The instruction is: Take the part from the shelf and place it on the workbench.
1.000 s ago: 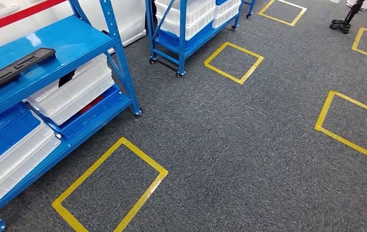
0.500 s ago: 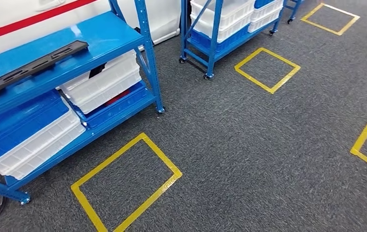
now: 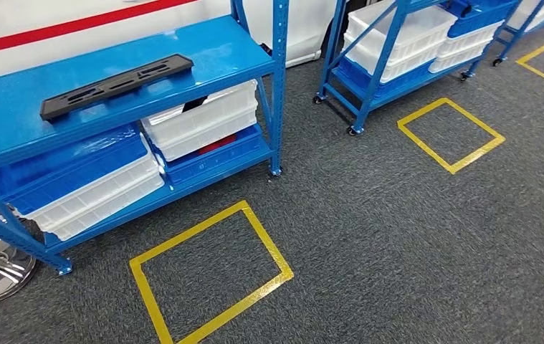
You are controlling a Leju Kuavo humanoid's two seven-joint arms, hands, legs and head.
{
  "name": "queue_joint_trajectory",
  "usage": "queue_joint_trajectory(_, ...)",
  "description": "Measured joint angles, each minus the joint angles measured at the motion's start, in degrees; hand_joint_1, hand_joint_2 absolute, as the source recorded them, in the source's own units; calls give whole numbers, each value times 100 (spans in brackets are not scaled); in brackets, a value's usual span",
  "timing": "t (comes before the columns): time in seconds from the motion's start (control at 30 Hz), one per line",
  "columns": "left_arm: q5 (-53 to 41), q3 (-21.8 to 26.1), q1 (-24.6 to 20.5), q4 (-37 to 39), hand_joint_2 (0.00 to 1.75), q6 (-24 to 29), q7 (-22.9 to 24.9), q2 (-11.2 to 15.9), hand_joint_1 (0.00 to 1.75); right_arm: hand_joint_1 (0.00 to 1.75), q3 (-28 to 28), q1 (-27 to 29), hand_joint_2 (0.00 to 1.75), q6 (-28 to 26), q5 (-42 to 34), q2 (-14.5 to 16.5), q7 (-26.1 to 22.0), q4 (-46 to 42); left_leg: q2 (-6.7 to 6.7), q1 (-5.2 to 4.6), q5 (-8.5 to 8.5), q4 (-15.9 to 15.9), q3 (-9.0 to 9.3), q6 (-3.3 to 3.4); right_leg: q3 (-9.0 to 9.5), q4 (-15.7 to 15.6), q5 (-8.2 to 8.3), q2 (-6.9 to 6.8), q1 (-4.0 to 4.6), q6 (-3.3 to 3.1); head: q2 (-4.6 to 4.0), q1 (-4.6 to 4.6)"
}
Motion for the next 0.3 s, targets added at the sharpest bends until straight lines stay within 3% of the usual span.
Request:
queue_joint_trajectory(0.03,14,10,22,0,0,-7,14,-8,0,0,0,14,0,7,18,-12,28,1,-94,9,-46,1,59,-10,-173,79,-65,7,-16,22,0,-1)
queue_joint_trajectory(0.07,41,29,54,0,0,-3,26,-13,0,0,1,30,0,21,48,-28,70,1,-182,21,-88,6,130,-28,-263,-1,-18,13,-33,46,0,0)
queue_joint_trajectory(0.1,77,60,93,0,0,14,33,-16,0,0,2,44,0,44,91,-46,114,1,-265,39,-138,12,208,-57,-279,-237,173,37,-52,68,0,0)
queue_joint_trajectory(0.17,152,137,161,1,0,88,15,-23,0,0,21,88,0,91,190,-80,175,1,-405,70,-245,52,311,-131,-249,-889,837,232,-92,101,0,1)
queue_joint_trajectory(0.23,186,204,192,2,0,149,2,-42,0,0,55,109,0,96,247,-117,132,1,-522,86,-338,97,325,-218,-251,-1238,1261,393,-93,51,0,0)
queue_joint_trajectory(0.3,188,243,202,2,0,170,17,-58,0,0,81,94,0,77,258,-142,61,0,-580,89,-364,114,330,-274,-242,-1260,1272,355,-70,-36,0,-2)
